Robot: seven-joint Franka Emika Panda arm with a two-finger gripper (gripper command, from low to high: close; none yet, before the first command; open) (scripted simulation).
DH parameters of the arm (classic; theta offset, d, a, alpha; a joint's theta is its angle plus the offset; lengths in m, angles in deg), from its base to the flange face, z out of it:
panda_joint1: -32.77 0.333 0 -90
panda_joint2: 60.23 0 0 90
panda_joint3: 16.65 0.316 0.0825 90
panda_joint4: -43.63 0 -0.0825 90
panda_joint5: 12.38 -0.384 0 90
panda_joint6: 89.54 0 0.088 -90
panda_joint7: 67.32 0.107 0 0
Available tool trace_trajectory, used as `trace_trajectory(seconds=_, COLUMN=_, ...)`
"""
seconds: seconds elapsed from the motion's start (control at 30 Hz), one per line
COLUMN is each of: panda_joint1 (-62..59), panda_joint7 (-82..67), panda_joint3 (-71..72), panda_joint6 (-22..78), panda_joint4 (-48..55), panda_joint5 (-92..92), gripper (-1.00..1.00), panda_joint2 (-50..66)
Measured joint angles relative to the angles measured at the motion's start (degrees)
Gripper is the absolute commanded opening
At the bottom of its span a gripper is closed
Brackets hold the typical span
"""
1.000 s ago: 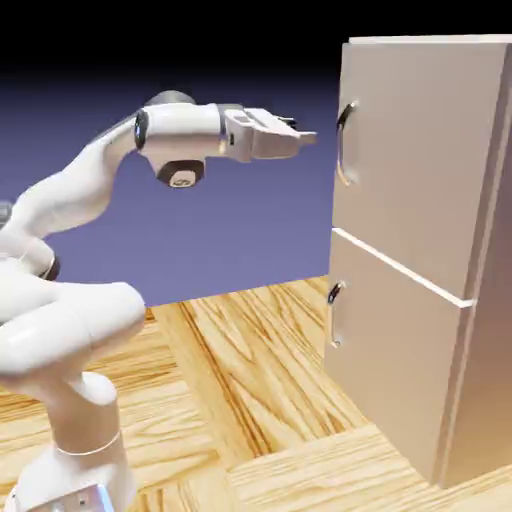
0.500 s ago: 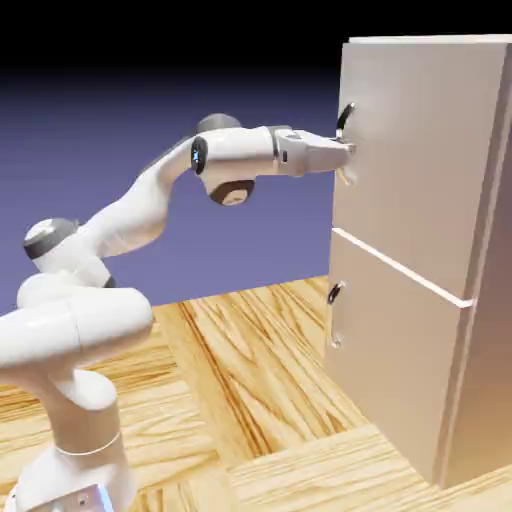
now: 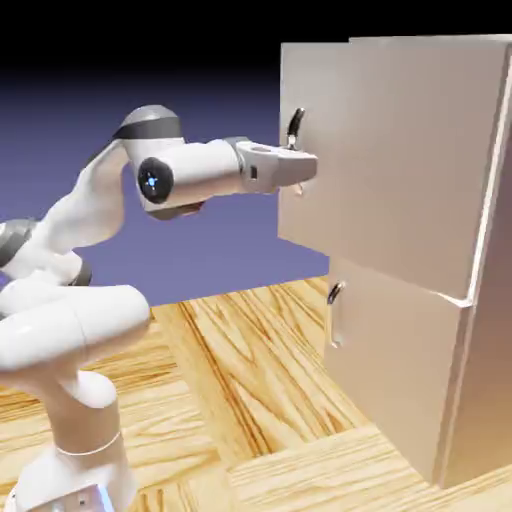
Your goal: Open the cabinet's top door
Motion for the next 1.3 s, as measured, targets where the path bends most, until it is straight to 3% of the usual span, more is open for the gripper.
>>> trace_trajectory(seconds=0.33, panda_joint1=-8.2, panda_joint7=-11.8, panda_joint3=-14.6, panda_joint6=24.9, panda_joint4=-2.9, panda_joint5=12.3, gripper=-1.00, panda_joint2=12.4)
trace_trajectory(seconds=0.67, panda_joint1=-17.7, panda_joint7=-27.8, panda_joint3=-22.5, panda_joint6=45.6, panda_joint4=3.7, panda_joint5=29.9, gripper=-1.00, panda_joint2=33.0)
trace_trajectory(seconds=0.93, panda_joint1=-22.3, panda_joint7=-41.0, panda_joint3=-23.1, panda_joint6=54.9, panda_joint4=13.3, panda_joint5=44.2, gripper=-1.00, panda_joint2=49.6)
trace_trajectory(seconds=1.3, panda_joint1=-23.4, panda_joint7=-55.2, panda_joint3=-21.4, panda_joint6=60.1, panda_joint4=30.7, panda_joint5=62.3, gripper=-1.00, panda_joint2=72.4)
